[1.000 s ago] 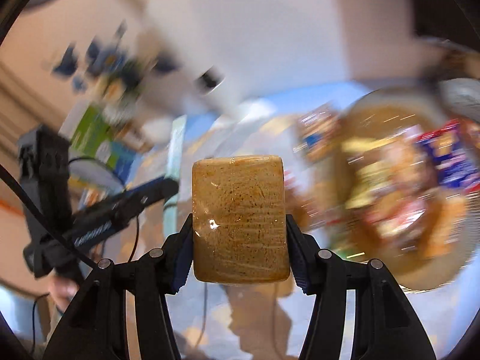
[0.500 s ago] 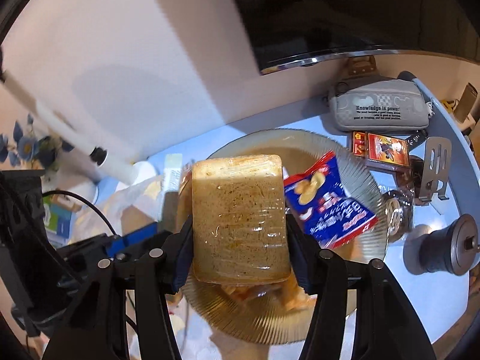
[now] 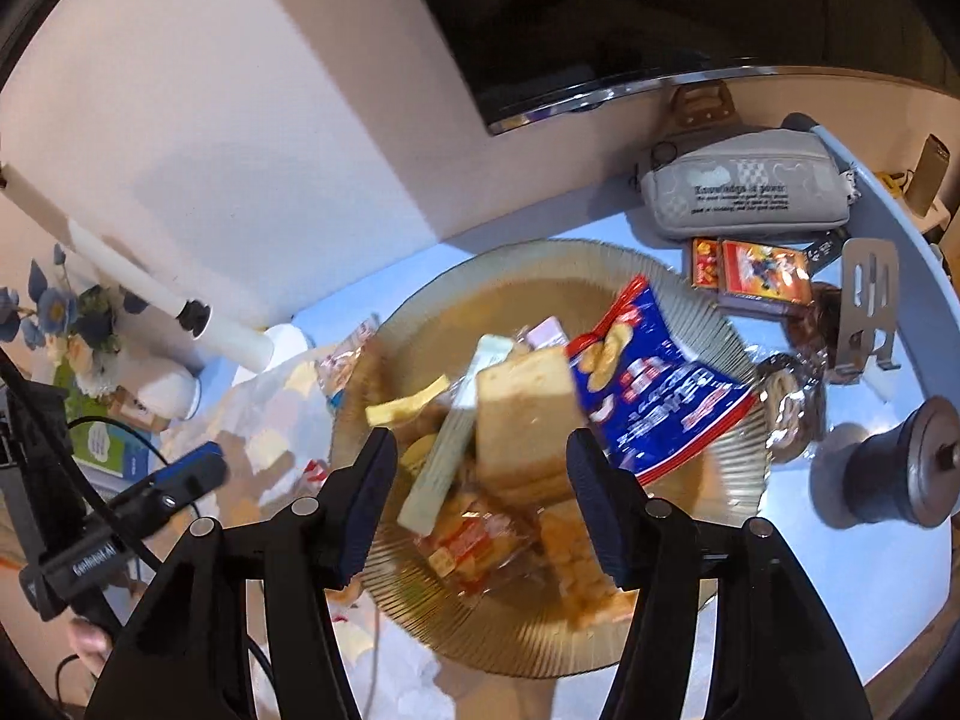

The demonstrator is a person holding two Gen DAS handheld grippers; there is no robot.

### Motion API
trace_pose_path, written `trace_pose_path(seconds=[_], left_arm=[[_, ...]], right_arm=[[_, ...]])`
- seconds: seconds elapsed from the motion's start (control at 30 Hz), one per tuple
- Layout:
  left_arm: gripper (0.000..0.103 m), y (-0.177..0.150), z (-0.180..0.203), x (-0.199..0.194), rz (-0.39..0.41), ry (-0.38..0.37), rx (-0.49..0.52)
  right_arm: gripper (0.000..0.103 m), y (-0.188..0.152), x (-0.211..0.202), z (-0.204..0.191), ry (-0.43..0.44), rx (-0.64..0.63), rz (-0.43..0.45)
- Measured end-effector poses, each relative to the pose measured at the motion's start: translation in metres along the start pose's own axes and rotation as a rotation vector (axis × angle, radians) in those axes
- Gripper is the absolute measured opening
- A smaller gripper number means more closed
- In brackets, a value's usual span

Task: Organize snacks
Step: 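Carry both items over the amber bowl and open both grippers to drop them, then move both open grippers back to the remaining snacks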

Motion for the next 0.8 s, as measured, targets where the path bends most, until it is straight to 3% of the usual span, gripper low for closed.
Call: trace_pose_path(seconds=[0.13, 0.3, 0.63, 0.7, 0.8], left_arm=[[0.055, -0.005, -0.026, -0.037, 0.057, -0.02, -0.069], [0.055, -0.018, -0.049, -0.064, 0.078, 0.009, -0.071], [0.056, -0.085, -0.084, -0.048, -0.096, 0.077, -0.028], [0.06, -0.096, -0.088, -0.043, -0.128, 0.086, -0.016], [0.069, -0.11, -0.092, -0.035, -0.175, 0.088, 0.011]], right_arm=[[0.058, -0.009, -0.004, -0.025, 0.024, -0.035, -0.004], [0.058, -0.025, -0.009, -0.059, 0.076, -0.066, -0.023], [0.058, -0.074, 0.007, -0.116, 0.158, -0.088, -0.137], [0.059, -0.083, 0.011, -0.123, 0.16, -0.079, -0.158], [0.069, -0.097, 0.02, -0.128, 0.149, -0.033, -0.189]])
Point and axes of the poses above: each gripper's, at about its wrist camera, not at the fingertips, and x roughly the way its jaws point, z to its right, y to its top, the point moved 5 cm from there along x, roughly the way its jaws point, and after that the axes turned 11 degrees about -y, right-handed, at the moved point
